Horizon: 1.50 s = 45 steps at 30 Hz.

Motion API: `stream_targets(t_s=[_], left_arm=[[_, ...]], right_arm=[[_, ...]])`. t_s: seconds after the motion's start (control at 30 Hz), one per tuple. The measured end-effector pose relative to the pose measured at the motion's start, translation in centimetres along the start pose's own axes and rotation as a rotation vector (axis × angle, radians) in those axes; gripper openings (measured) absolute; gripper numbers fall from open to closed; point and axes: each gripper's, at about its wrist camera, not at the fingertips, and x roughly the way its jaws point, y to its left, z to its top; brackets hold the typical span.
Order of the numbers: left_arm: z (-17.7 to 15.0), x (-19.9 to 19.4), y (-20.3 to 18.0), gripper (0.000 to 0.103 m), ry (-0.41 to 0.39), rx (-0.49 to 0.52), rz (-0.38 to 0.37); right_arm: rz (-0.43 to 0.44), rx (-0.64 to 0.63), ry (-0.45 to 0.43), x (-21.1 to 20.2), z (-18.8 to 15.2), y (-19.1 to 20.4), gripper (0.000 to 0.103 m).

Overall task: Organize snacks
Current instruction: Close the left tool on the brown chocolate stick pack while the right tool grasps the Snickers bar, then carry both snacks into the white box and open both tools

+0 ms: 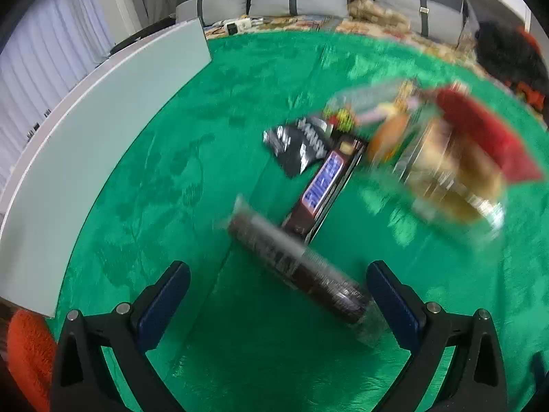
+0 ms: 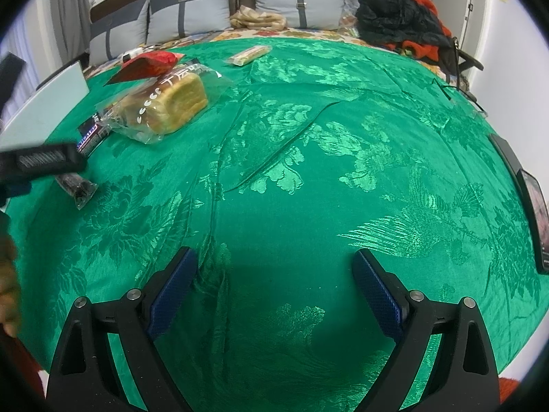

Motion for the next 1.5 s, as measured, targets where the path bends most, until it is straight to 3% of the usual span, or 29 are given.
stream_targets(t_s=[0.1,0.37,0.63,0.8,0.87,0.9,0.93,1.0,1.37,1.43,1.5], left_arm=[[-0.6,0.3,0.9,0.103,-0.012,-0.002,-0.003],[-1.3,1.0,6.1,0.103,0.026,0.047,-0.1],[-0.8,1.6,5.7,0.101,0.058,0.14,-0.206],[-0.5,1.0,4.9,0.079,0.025,0.197,-0.259],[-0.5,0.6,4.9,0.061,0.007,0.215,-0.271],[-0.6,0.3,4.8,0.038,-0.002,0.228,-0.277],[-0.6,0.1,4.8,0.027,-0.005,0.245,-0.283],[-0.7,0.0,5.0,0.018,0.006,0.261,-0.296],[-1.5,-0.5,10.2,0.018,-0.006,0.128,-0.364],[-1.6,-0.8,11.3,0.018,-0.015,0.099,-0.38],[-1.9,-1.3,12.0,0.018,-0.029,0.087,-0.392]], right_arm=[[0.001,-0.002,0.003,0.0,0.1,0.0,0.095],[0.0,0.001,0.01,0.1,0.2,0.1,0.095],[-0.001,0.001,0.004,0.1,0.1,0.2,0.095],[-0.001,0.001,-0.001,0.0,0.1,0.2,0.095],[-0.001,0.001,0.0,0.0,0.0,0.2,0.095],[-0.001,0.001,0.0,0.0,0.0,0.2,0.095],[-0.001,0.001,0.0,0.0,0.0,0.2,0.095],[-0.001,0.001,-0.001,0.0,0.1,0.2,0.095],[0.013,-0.003,-0.021,-0.4,-0.2,0.2,0.094],[0.078,0.01,0.005,-1.0,0.0,0.4,0.094],[0.2,0.044,0.003,-2.0,0.0,1.5,0.094]])
